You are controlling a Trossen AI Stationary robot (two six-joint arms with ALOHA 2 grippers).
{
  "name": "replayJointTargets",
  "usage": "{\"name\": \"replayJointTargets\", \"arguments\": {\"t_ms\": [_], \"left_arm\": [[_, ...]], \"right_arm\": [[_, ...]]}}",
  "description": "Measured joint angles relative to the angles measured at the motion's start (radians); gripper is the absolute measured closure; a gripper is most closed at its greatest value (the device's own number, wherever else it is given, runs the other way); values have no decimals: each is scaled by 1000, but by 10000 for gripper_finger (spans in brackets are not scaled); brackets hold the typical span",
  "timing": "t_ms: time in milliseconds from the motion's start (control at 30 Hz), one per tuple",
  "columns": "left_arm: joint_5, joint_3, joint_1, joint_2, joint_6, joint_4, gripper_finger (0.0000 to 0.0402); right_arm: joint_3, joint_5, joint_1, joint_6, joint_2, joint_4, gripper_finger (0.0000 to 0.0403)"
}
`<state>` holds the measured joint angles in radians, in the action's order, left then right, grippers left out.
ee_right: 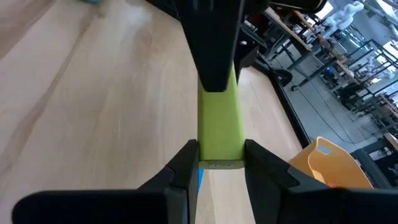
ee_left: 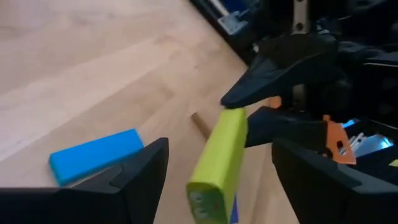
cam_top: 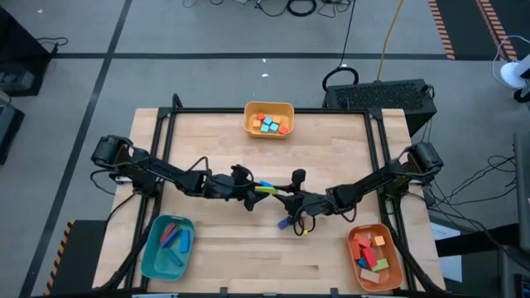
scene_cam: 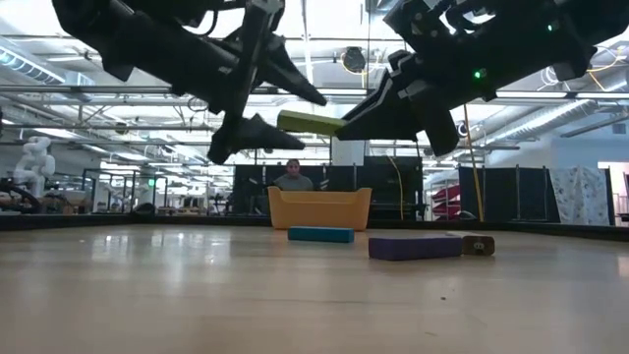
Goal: Sort blocks by size
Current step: Put the small light green rectangle block into the green bin
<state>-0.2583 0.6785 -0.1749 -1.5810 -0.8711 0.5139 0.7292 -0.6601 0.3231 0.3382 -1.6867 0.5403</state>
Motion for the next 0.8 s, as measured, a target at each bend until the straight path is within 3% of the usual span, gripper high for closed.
{"name": "replayJointTargets", "arguments": {"t_ms": [333, 633, 800], "left_arm": [[84, 0, 0, 0, 41, 52, 212], [94, 0, 0, 0, 48, 49, 262], [89, 0, 0, 0, 81, 49, 326]], "right_arm": [[0, 1, 4, 21, 0, 20, 319], [0, -1, 7, 27, 0, 19, 319], [0, -6, 7, 33, 0, 18, 319]]}}
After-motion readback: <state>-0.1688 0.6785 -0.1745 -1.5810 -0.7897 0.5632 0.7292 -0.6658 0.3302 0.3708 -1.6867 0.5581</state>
